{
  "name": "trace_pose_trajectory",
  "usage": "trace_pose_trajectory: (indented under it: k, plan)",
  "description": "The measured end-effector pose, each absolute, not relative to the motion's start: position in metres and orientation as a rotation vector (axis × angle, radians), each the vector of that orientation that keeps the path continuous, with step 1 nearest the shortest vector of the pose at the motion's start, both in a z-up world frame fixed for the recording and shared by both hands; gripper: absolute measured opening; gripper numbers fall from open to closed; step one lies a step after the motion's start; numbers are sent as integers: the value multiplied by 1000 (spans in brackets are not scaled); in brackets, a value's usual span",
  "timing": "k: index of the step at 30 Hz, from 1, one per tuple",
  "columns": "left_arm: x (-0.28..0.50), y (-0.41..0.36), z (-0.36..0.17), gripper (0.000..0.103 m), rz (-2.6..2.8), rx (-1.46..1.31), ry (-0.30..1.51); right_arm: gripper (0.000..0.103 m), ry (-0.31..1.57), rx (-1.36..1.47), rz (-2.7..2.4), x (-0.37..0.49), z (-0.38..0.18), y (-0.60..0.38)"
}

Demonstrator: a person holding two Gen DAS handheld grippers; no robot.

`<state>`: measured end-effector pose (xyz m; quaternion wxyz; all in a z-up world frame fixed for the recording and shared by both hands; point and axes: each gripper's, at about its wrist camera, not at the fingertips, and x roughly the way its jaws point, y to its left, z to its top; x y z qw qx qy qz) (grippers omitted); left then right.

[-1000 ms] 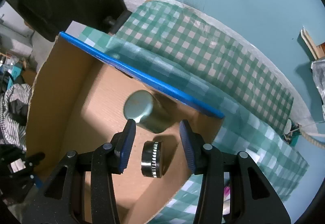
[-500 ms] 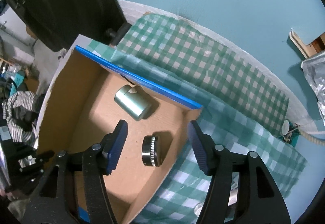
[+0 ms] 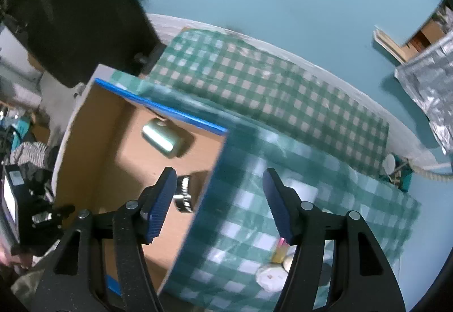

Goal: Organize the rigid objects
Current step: 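Move the right gripper to the white square charger and grasp it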

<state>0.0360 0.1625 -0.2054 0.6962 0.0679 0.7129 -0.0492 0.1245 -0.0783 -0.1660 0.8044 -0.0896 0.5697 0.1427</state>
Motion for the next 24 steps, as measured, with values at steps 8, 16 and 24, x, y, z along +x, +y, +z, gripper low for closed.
trace_pose_trajectory:
  k: [8,16,24]
  plan:
    - [37,162,-205,6,-108,152,1592,65,1267,-121,228,134,-181,-127]
    - [40,160,-203,6,-100,151,1595,65,1372,-25,129,163,-227,-178]
    - [39,160,-205,6,-89,151,1602,65,1451,62,98,183,-265,-201]
